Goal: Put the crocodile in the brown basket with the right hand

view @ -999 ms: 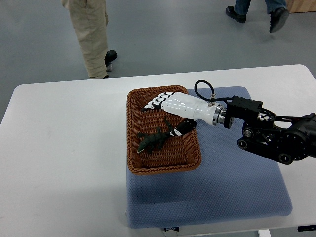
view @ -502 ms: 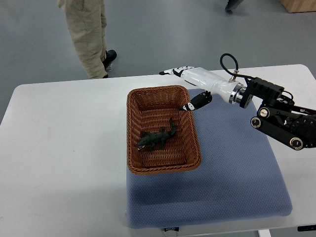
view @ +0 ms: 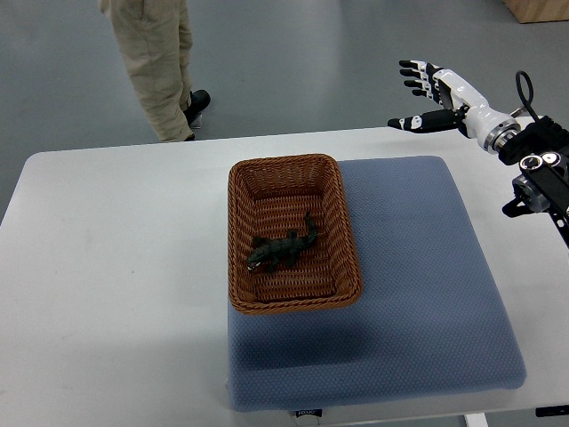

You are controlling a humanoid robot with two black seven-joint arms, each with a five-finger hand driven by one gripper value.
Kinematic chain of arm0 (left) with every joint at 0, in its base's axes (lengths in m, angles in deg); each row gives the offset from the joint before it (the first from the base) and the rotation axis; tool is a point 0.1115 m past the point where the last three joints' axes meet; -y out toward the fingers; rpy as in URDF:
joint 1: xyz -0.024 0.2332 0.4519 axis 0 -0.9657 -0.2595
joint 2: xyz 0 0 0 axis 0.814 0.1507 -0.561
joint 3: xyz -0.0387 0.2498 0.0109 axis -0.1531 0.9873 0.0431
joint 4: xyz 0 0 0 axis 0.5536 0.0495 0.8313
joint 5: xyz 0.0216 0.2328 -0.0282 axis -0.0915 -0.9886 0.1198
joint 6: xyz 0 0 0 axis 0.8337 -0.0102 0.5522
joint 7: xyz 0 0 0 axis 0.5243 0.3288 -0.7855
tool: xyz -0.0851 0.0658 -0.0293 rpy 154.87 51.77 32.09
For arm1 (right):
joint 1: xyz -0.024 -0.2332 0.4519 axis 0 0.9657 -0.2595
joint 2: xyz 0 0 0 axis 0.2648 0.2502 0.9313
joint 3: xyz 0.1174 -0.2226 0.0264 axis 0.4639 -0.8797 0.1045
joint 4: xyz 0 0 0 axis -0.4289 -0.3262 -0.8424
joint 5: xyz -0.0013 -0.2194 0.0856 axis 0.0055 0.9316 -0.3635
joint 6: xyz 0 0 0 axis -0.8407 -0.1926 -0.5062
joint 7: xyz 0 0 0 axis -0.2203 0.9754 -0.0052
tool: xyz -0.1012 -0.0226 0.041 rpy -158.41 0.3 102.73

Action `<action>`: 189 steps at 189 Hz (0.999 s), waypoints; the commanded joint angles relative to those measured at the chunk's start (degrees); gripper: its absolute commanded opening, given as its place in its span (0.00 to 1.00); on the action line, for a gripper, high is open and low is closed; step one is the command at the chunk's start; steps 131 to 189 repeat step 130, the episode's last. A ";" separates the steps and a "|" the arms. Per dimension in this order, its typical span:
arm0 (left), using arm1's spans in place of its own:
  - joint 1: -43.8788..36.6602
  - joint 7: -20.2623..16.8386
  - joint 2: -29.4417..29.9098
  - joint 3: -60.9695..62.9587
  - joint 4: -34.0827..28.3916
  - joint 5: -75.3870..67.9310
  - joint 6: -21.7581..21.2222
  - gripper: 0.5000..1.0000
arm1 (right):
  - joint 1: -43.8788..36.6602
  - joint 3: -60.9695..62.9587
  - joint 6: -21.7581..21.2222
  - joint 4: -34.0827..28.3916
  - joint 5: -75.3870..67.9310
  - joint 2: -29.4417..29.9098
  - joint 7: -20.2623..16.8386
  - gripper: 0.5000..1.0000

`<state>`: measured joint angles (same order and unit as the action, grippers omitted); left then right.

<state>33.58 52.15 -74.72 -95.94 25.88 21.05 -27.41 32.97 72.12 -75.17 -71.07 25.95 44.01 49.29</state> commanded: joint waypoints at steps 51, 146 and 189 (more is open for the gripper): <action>0.00 0.00 0.00 0.00 0.07 0.00 0.00 1.00 | 0.45 -0.09 0.35 6.69 -21.81 0.27 -4.18 0.83; 0.00 0.00 0.00 0.00 -0.01 0.00 0.00 1.00 | 0.89 -0.44 0.35 8.53 -25.77 0.45 -3.39 0.86; 0.00 0.00 0.00 0.00 -0.01 0.00 0.00 1.00 | 0.89 -0.44 0.35 8.53 -25.77 0.45 -3.39 0.86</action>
